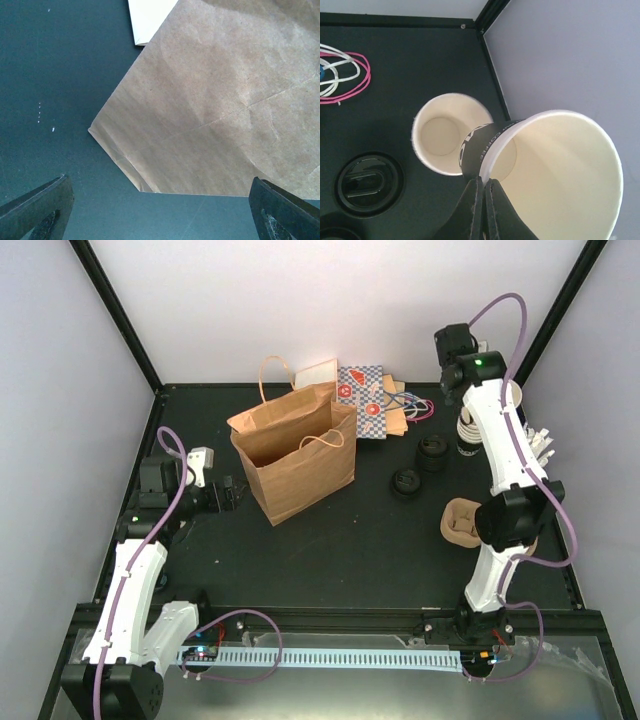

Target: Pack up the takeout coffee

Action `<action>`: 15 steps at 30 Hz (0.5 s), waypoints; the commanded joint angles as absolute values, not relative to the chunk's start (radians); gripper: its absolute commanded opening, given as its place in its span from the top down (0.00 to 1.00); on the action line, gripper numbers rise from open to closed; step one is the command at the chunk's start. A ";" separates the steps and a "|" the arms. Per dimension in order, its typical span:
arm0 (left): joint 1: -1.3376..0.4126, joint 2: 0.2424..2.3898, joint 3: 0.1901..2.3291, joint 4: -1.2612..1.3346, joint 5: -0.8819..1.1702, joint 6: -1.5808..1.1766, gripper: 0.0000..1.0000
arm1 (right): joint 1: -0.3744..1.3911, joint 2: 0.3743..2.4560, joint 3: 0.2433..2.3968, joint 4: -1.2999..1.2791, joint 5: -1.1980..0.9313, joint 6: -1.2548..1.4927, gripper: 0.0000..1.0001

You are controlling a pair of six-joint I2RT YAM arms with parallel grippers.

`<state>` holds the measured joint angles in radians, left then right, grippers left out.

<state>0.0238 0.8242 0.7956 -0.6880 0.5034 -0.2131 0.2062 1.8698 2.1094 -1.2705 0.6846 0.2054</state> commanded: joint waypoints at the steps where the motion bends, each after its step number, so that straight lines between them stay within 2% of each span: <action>1: 0.016 0.807 0.798 -0.686 0.493 -0.201 0.01 | 0.201 1.953 2.144 -1.255 0.678 0.193 0.99; 15: 0.015 0.811 0.797 -0.685 0.489 -0.202 0.01 | 0.175 2.029 2.227 -1.261 0.684 0.181 0.99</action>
